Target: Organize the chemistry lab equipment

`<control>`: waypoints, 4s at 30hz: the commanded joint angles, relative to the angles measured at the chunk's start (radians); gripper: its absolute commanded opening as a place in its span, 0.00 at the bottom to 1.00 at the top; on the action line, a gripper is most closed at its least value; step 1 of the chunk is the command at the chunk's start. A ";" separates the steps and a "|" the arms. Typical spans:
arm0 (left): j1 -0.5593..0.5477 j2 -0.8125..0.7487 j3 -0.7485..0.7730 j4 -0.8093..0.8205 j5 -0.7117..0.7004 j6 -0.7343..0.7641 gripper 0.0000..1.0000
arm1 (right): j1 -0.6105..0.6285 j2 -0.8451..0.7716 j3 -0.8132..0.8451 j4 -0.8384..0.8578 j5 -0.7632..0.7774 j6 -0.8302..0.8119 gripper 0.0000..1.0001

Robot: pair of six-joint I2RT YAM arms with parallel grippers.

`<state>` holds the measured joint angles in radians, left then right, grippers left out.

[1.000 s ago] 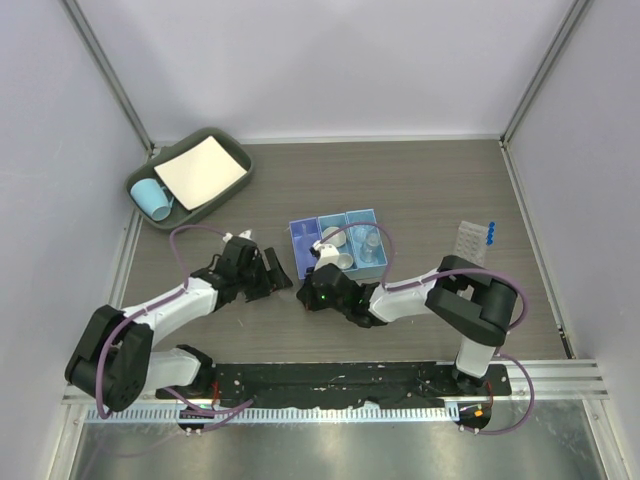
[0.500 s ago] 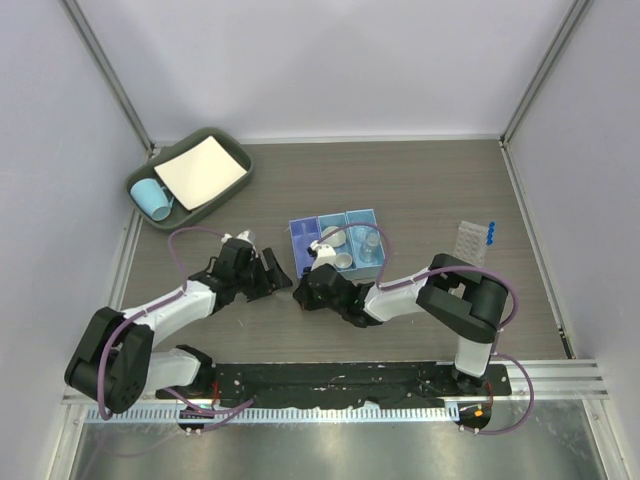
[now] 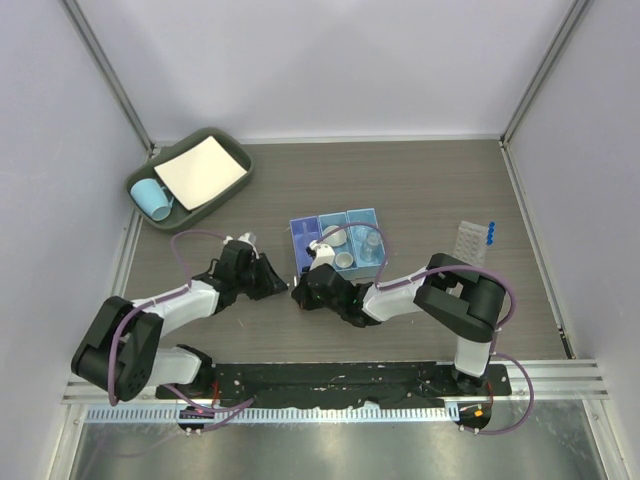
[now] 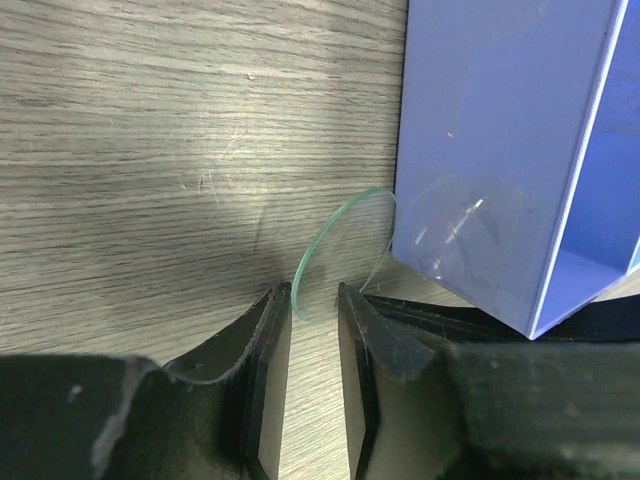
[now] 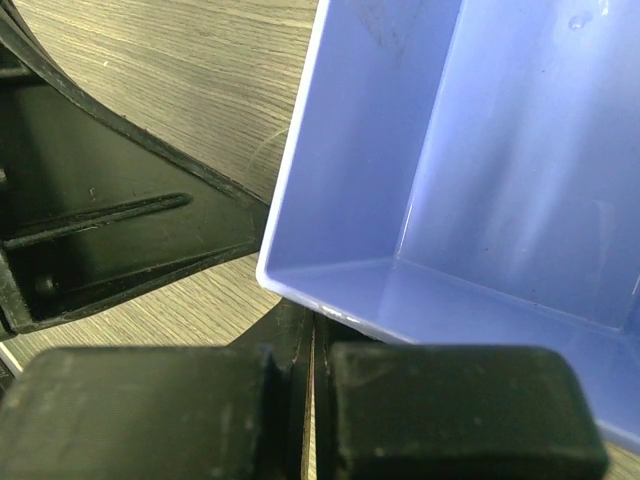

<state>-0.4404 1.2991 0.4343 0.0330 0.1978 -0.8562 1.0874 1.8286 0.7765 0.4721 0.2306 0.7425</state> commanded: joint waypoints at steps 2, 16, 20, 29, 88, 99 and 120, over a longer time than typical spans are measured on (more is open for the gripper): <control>0.000 0.034 -0.040 -0.048 0.005 0.020 0.27 | 0.006 0.018 0.026 0.020 0.024 0.008 0.01; 0.005 0.029 -0.016 -0.039 -0.020 0.042 0.00 | 0.006 0.003 0.017 0.022 0.013 0.008 0.01; 0.005 0.008 -0.005 -0.048 -0.024 0.046 0.00 | 0.006 -0.023 0.012 0.010 0.006 0.005 0.01; 0.005 -0.115 0.030 -0.186 -0.074 0.074 0.00 | 0.015 -0.189 0.041 -0.182 0.006 -0.046 0.39; -0.073 0.390 0.840 -0.702 0.066 0.419 0.00 | 0.026 -0.776 -0.042 -0.797 0.144 -0.115 0.47; -0.116 0.477 0.888 -0.709 0.072 0.433 0.00 | 0.028 -0.782 -0.063 -0.785 0.119 -0.104 0.47; -0.136 0.548 0.969 -0.786 -0.001 0.430 0.34 | 0.028 -0.801 -0.072 -0.785 0.115 -0.106 0.47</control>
<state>-0.5770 1.8378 1.3613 -0.7120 0.2211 -0.4370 1.1107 1.0424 0.6918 -0.3378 0.3424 0.6415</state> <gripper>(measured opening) 0.318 0.468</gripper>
